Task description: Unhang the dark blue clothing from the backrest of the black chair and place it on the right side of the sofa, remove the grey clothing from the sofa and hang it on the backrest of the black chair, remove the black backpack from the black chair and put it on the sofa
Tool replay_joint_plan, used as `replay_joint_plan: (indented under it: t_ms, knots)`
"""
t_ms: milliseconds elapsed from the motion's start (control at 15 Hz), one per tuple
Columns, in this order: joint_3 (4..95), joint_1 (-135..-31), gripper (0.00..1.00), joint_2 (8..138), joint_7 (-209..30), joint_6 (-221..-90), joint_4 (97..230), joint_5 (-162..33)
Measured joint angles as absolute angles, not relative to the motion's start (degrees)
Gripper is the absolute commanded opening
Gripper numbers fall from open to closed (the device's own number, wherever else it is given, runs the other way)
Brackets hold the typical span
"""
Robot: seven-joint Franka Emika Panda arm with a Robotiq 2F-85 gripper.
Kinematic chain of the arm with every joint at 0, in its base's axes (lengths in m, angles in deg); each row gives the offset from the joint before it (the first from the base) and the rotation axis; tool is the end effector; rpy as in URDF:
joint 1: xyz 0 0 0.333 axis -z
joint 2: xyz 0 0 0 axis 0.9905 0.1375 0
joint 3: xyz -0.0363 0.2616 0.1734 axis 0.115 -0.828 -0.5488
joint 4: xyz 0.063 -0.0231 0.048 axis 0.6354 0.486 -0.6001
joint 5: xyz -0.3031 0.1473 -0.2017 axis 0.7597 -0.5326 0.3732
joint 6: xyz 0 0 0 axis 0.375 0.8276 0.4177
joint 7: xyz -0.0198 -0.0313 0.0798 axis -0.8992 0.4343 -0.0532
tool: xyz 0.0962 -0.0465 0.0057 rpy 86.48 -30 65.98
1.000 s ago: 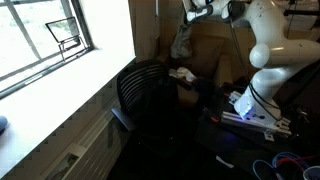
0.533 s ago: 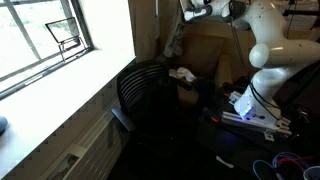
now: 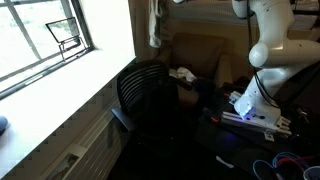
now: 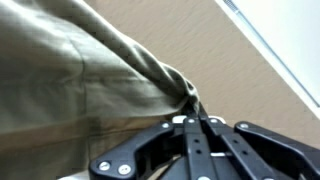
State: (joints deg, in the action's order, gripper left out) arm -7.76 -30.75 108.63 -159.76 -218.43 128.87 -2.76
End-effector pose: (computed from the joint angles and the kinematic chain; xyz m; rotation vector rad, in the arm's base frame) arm 0.6902 -0.2476 0.6280 -1.4924 0.7043 -1.8607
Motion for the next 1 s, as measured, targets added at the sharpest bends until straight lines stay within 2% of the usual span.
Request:
replay_joint_plan:
  t_ms: [200, 533, 1000]
  knots:
    - [-18.5, -26.6, 0.01, 104.9, -166.9, -217.2, 137.3, 6.9]
    - [-32.3, -17.9, 0.03, 104.3, -175.8, -217.1, 150.2, 7.9]
    - [-35.2, -14.8, 0.01, 107.1, -176.3, -216.8, 154.6, 9.5]
